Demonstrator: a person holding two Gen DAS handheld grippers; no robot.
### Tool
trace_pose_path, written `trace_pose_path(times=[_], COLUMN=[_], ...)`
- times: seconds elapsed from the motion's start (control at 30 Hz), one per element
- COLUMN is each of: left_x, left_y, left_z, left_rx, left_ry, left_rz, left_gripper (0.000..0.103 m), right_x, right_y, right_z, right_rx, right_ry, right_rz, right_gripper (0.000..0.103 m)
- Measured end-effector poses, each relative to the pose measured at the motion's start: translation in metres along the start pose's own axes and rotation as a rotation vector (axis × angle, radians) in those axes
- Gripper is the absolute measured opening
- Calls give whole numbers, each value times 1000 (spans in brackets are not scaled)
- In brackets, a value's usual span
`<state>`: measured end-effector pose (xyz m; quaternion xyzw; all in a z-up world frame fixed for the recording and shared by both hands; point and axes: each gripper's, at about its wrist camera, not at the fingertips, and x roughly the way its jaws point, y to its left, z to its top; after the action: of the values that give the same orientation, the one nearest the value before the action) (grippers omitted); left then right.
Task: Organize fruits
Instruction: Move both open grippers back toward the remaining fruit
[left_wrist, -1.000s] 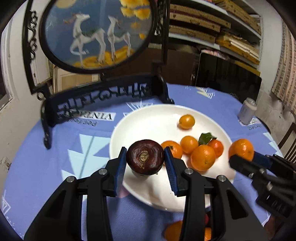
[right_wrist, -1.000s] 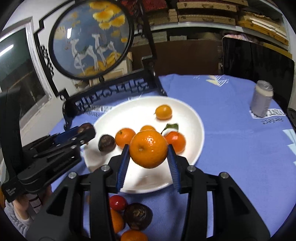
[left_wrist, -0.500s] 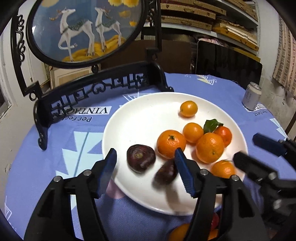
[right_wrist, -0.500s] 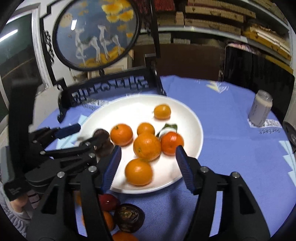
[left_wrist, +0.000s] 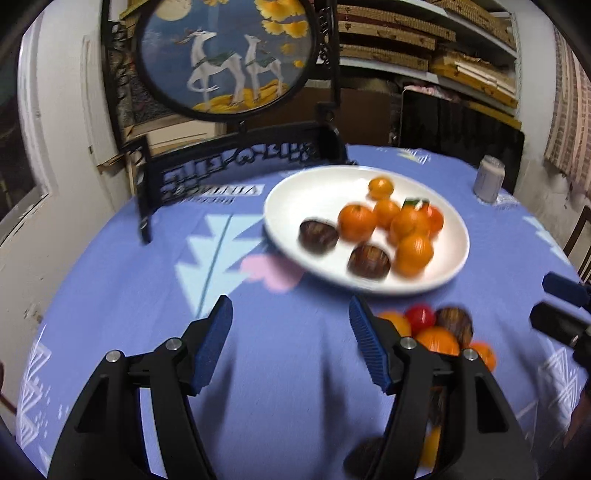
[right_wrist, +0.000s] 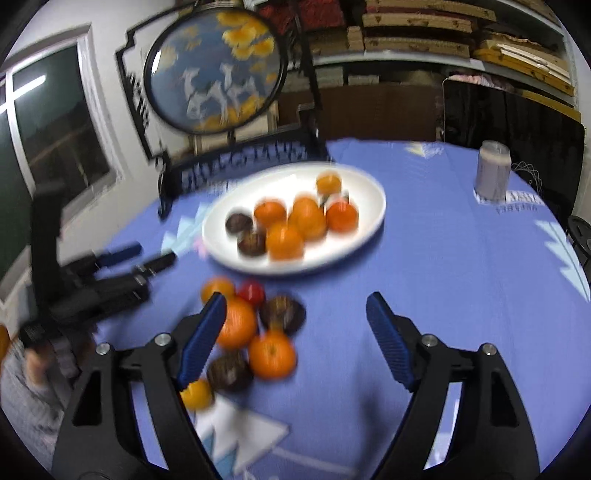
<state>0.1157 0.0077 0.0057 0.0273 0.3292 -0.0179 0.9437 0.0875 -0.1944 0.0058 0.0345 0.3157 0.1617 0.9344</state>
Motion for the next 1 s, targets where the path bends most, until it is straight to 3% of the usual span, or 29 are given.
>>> trace_pose_path(times=[0.2,0.5,1.0], left_x=[-26,-24,-17], left_y=[-1,-19,-32], left_z=[-26,-48,-52], left_rx=[35,118,181], left_ry=[-2,73,101], left_rz=[-60,-87,-67], left_gripper=[66,66,67], right_x=[5,18,42], right_y=[12,9,4], right_z=[-17,-21,-22], right_rx=[-59,-40,-35], right_ry=[47,92,146], right_rz=[5,-1,-51], right_gripper=[80,80,80])
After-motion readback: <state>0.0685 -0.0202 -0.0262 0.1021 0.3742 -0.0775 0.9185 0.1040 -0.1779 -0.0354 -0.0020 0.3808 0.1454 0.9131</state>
